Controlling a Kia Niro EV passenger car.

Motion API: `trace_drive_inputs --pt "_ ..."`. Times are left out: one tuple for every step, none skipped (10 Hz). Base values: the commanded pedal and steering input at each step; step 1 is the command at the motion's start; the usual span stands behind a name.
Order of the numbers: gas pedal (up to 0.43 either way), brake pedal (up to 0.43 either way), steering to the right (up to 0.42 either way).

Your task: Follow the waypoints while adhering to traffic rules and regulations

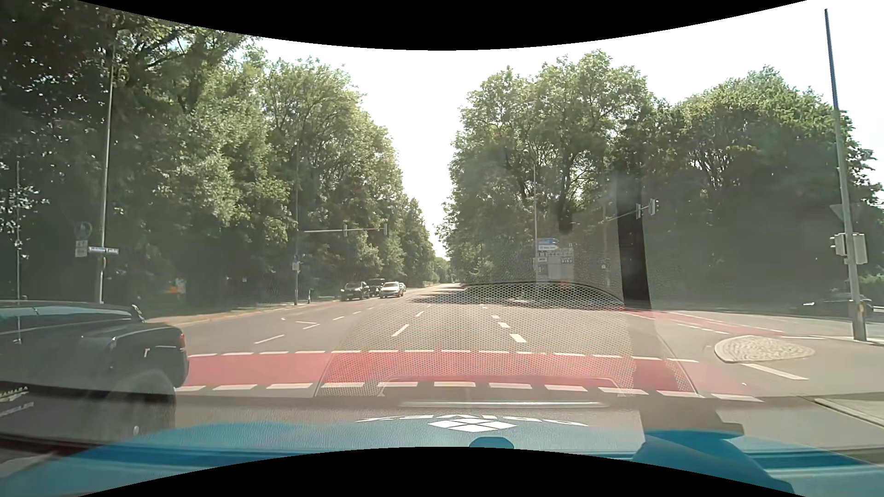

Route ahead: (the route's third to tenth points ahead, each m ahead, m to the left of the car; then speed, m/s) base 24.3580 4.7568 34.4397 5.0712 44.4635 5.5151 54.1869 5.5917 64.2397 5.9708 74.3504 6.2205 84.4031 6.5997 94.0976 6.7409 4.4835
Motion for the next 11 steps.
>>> trace_drive_inputs --pt "0.61 0.0 -0.004" --pt "0.61 0.0 -0.004" --pt "0.61 0.0 -0.004" --pt "0.61 0.0 -0.004" --pt "0.61 0.0 -0.004" --pt "0.61 0.0 -0.003" --pt "0.61 0.0 -0.003" --pt "0.61 0.0 -0.003" --pt "0.61 0.0 -0.004" --pt "0.61 0.0 -0.004" --pt "0.61 0.0 -0.004"
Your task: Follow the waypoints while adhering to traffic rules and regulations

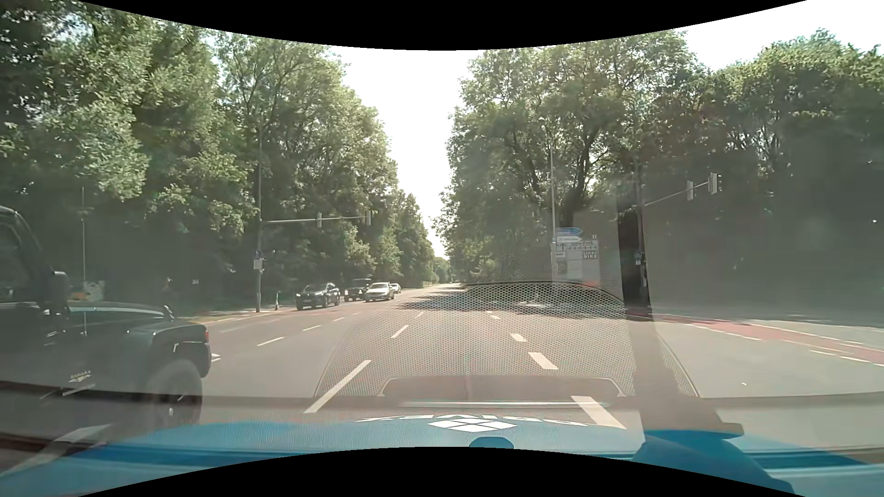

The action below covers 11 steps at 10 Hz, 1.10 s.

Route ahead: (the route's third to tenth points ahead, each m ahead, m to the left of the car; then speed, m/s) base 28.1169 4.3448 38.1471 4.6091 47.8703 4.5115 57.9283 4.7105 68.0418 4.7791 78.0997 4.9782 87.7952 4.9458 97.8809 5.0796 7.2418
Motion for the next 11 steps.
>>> trace_drive_inputs --pt "0.61 0.0 -0.004" --pt "0.61 0.0 -0.004" --pt "0.598 0.0 -0.005" --pt "0.591 0.0 -0.005" --pt "0.551 0.0 -0.005" --pt "0.551 0.0 -0.005" --pt "0.551 0.0 -0.005" --pt "0.551 0.0 -0.005" --pt "0.551 0.0 -0.005" --pt "0.559 0.0 -0.005" --pt "0.559 0.0 -0.005"
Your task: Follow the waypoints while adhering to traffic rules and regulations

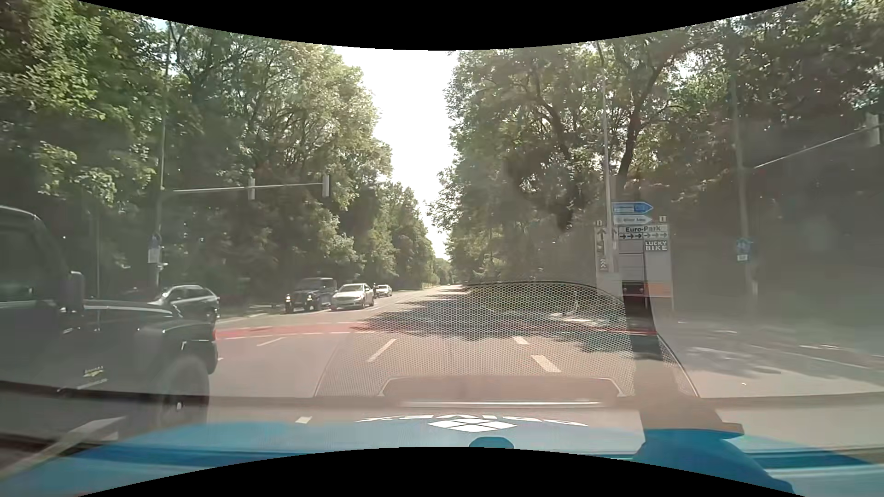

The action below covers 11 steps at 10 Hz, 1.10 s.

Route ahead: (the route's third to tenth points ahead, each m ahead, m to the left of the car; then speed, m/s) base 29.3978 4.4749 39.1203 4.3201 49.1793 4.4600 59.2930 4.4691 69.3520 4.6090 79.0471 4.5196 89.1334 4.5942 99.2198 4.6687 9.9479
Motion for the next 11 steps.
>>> trace_drive_inputs --pt "0.61 0.0 -0.006" --pt "0.76 0.0 -0.006" --pt "0.823 0.0 -0.007" --pt "0.85 0.0 -0.01" --pt "0.85 0.0 -0.011" --pt "0.85 0.0 -0.01" --pt "0.843 0.0 -0.01" --pt "0.669 0.0 -0.01" --pt "0.598 0.0 -0.009" --pt "0.598 0.0 -0.004" --pt "0.591 0.0 0.005"
